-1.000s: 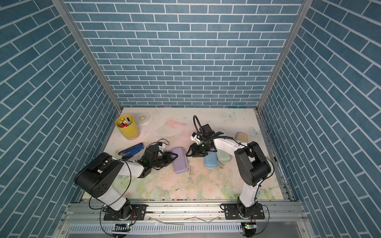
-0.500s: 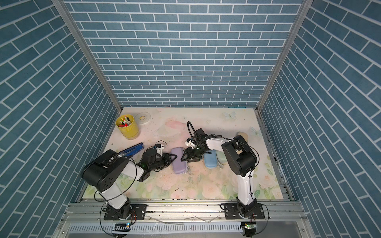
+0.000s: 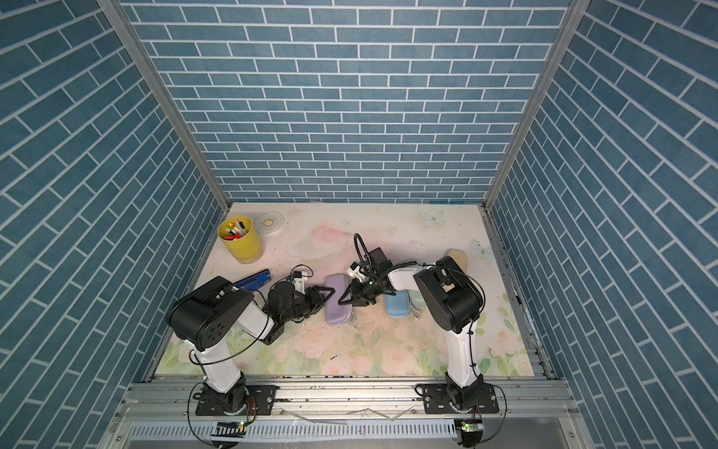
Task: Put umbrellas into zippered umbrella sleeves
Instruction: Pick up the umbrella sleeve at the center of the board.
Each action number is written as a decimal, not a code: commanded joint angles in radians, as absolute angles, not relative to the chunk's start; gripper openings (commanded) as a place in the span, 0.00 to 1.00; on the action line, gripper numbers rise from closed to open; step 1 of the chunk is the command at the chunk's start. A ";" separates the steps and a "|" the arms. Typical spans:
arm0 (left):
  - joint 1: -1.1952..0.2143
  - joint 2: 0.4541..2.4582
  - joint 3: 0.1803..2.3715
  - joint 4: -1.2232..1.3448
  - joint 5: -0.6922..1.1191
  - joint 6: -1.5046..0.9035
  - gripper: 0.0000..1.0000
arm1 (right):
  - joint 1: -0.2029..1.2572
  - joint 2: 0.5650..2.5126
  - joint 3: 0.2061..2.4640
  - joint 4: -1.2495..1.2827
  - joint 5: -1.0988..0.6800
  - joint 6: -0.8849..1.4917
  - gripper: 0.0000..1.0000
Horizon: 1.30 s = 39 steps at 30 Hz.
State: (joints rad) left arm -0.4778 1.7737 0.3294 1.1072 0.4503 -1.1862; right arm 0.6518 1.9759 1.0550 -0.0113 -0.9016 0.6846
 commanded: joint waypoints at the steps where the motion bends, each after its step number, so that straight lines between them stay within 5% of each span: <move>1: -0.431 1.655 0.307 1.014 0.489 -1.211 0.65 | 0.637 1.877 1.025 0.164 -0.848 0.795 0.11; 11: -0.423 1.174 0.300 0.644 0.361 -1.191 0.92 | 0.609 1.737 0.993 0.562 -0.714 1.149 0.09; 18: -0.460 1.168 0.318 0.721 0.310 -1.291 0.94 | 0.647 1.700 1.012 0.708 -0.657 1.273 0.11; 23: -0.483 1.281 0.330 0.953 0.278 -1.394 0.85 | 0.701 1.689 1.020 0.739 -0.622 1.306 0.11; 30: -0.511 1.323 0.380 1.040 0.245 -1.435 0.55 | 0.735 1.725 0.996 0.903 -0.552 1.433 0.13; 36: -0.492 1.286 0.380 1.024 0.240 -1.435 0.30 | 0.708 1.693 0.963 0.877 -0.603 1.432 0.40; 39: -0.451 1.246 0.388 0.979 0.281 -1.416 0.22 | 0.637 1.580 0.913 0.623 -0.625 1.249 0.46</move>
